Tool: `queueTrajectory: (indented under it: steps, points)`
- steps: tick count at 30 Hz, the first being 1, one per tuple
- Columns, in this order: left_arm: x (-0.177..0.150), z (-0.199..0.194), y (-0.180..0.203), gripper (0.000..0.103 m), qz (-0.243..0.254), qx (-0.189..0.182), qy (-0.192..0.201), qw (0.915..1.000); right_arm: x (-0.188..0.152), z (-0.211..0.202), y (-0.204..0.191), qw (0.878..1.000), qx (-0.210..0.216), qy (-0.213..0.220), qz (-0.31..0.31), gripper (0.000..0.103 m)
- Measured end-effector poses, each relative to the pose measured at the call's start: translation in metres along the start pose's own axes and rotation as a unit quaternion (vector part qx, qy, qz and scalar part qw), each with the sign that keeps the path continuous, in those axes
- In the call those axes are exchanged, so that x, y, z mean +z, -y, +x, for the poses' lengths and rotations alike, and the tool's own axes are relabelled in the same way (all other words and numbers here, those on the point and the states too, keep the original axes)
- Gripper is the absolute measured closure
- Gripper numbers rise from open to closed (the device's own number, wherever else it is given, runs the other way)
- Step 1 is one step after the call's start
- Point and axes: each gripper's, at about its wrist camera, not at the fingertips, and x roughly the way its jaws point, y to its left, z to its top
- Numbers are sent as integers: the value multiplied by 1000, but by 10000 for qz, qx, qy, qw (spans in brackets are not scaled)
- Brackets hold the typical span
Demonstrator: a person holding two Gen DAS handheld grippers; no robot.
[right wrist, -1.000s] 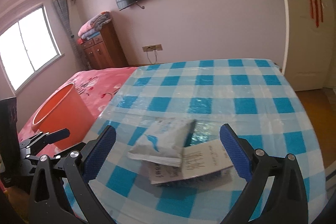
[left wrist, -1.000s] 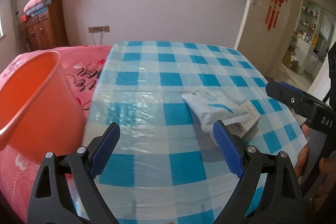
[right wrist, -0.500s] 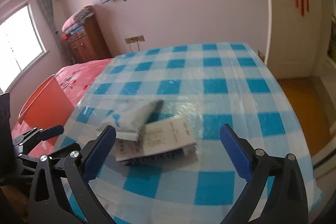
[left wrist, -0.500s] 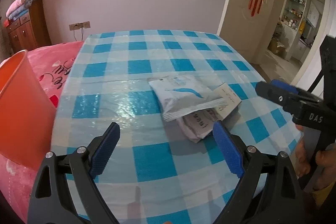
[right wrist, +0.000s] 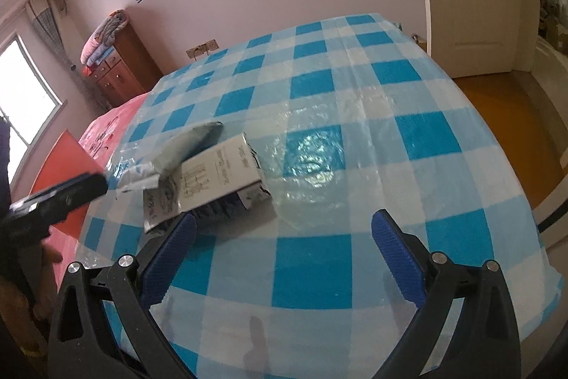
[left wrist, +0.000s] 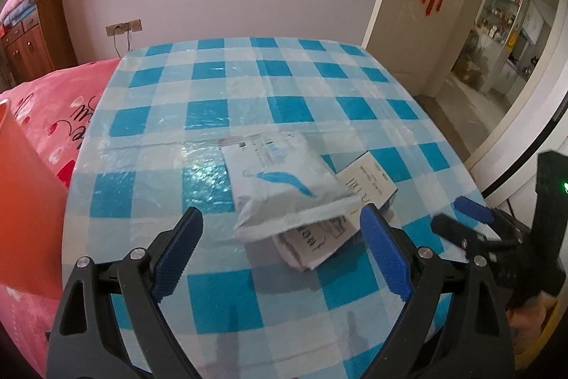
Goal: Collect trash
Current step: 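Move the left tool to the white wipes pack and the right tool to the milk carton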
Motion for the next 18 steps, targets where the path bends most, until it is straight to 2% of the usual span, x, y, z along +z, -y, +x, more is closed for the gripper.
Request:
queueTrajectory:
  steps: [11,18]
  points:
    - [39,49,8,12,35,27,-657,9978,-7,1,13,10000,35,16,-21,5]
    - [52,75,6,12,-70,158,-1003,9948,-9,10,21,9997,240,-61,37,5]
